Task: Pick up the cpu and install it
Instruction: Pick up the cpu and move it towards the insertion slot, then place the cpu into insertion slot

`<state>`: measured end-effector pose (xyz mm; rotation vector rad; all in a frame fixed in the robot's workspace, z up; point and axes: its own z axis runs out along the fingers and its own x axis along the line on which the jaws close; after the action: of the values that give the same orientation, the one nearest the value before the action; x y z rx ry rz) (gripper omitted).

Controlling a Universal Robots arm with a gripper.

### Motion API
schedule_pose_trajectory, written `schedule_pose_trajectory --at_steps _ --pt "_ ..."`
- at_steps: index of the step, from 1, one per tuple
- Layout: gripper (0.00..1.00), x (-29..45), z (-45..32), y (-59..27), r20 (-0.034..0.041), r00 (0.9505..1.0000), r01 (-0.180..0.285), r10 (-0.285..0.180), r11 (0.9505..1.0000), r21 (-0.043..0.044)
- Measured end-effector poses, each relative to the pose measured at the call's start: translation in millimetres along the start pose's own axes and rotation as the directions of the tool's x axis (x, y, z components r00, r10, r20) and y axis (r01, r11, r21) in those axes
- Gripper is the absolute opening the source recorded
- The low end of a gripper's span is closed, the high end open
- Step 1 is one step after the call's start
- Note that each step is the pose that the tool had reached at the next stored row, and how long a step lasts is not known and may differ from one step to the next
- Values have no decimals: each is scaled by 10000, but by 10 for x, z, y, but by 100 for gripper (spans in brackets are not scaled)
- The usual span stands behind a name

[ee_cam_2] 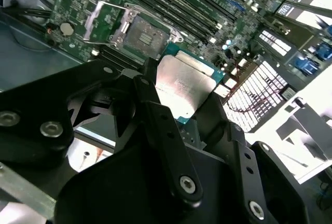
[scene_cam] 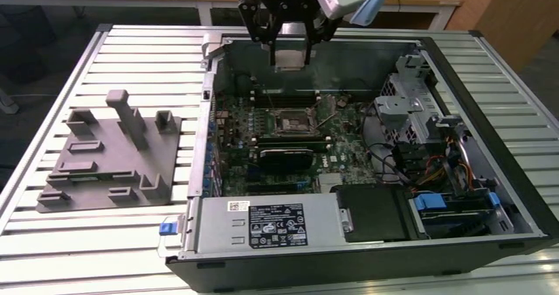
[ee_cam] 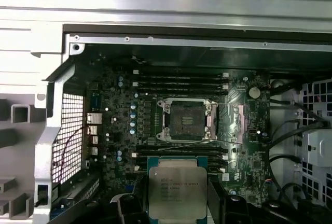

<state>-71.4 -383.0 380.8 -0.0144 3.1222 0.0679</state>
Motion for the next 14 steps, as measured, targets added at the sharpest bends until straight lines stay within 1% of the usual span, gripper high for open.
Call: schedule_pose_trajectory --at_steps 4,12,14 --pt "54 -72 3 1 1 10000 -21 21 10000 1" --pt "54 -149 5 0 6 9999 -128 128 9999 23" --pt "54 -155 7 0 12 9997 -248 247 9997 37"
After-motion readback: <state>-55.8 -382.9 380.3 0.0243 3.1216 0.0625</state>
